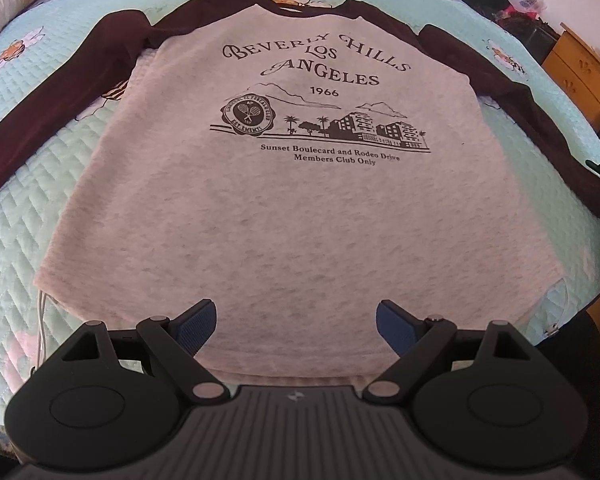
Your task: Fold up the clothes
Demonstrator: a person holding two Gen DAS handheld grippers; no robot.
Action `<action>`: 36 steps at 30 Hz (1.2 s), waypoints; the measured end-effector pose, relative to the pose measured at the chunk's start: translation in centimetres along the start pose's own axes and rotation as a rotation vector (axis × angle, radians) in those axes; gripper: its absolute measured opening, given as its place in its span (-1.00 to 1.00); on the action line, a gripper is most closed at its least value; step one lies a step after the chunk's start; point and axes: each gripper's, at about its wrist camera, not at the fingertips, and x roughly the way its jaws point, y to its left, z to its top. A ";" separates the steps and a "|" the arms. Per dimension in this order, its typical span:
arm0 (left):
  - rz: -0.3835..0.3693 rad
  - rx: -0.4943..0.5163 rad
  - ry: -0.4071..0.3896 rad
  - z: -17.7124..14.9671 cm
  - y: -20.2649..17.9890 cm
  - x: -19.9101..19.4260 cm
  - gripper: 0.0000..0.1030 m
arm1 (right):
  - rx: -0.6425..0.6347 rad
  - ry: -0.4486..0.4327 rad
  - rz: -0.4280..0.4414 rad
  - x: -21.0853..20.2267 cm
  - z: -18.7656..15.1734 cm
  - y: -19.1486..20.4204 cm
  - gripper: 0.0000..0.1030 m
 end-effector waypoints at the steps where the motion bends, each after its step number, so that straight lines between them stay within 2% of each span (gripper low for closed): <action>1: 0.001 -0.001 0.002 0.0 0.0 0.0 0.75 | -0.010 0.003 -0.007 0.1 0.1 0.3 -0.86; 5: 0.007 0.004 0.004 0.1 -0.1 0.1 0.75 | -0.091 -0.033 -0.024 -0.2 0.9 2.5 -0.92; 8: 0.011 0.007 0.004 0.1 -0.2 0.1 0.75 | -0.203 -0.128 0.003 -1.4 2.8 5.7 -0.93; 11: 0.015 0.006 0.008 0.1 -0.2 0.2 0.75 | -0.288 -0.277 0.065 -3.6 5.9 8.9 -0.93; 12: 0.014 0.005 0.011 0.1 -0.3 0.3 0.75 | -0.303 -0.296 0.074 -3.8 6.9 9.5 -0.92; 14: 0.010 0.009 0.016 0.1 -0.5 0.4 0.75 | -0.331 -0.255 0.040 -2.7 8.9 10.3 -0.81; 16: 0.005 0.017 0.015 0.1 -0.9 0.4 0.75 | -0.312 -0.191 -0.043 -1.2 10.2 9.9 -0.61; 17: 0.004 0.019 0.016 0.1 -1.0 0.4 0.75 | -0.278 -0.195 -0.083 -1.0 10.3 9.4 -0.53; 19: 0.010 0.022 0.018 0.1 -0.9 0.4 0.75 | -0.182 -0.226 -0.043 -2.0 9.6 7.1 -0.09; 21: 0.016 0.022 0.019 0.1 -0.9 0.4 0.75 | -0.091 -0.255 -0.015 -3.0 8.5 4.9 0.18; 26: 0.025 0.010 0.017 0.5 -0.7 0.2 0.75 | 0.033 -0.316 -0.031 -5.6 5.8 0.2 0.19; 29: 0.020 0.022 0.018 0.5 -1.2 0.3 0.75 | 0.089 -0.333 -0.034 -6.9 6.0 -1.8 0.20; 33: 0.018 0.041 0.030 0.6 -2.1 0.7 0.75 | 0.047 -0.271 0.026 -6.8 5.9 -1.8 0.20; 36: 0.023 0.067 0.031 0.6 -2.8 0.7 0.75 | 0.020 -0.225 0.023 -4.9 6.6 -1.6 0.20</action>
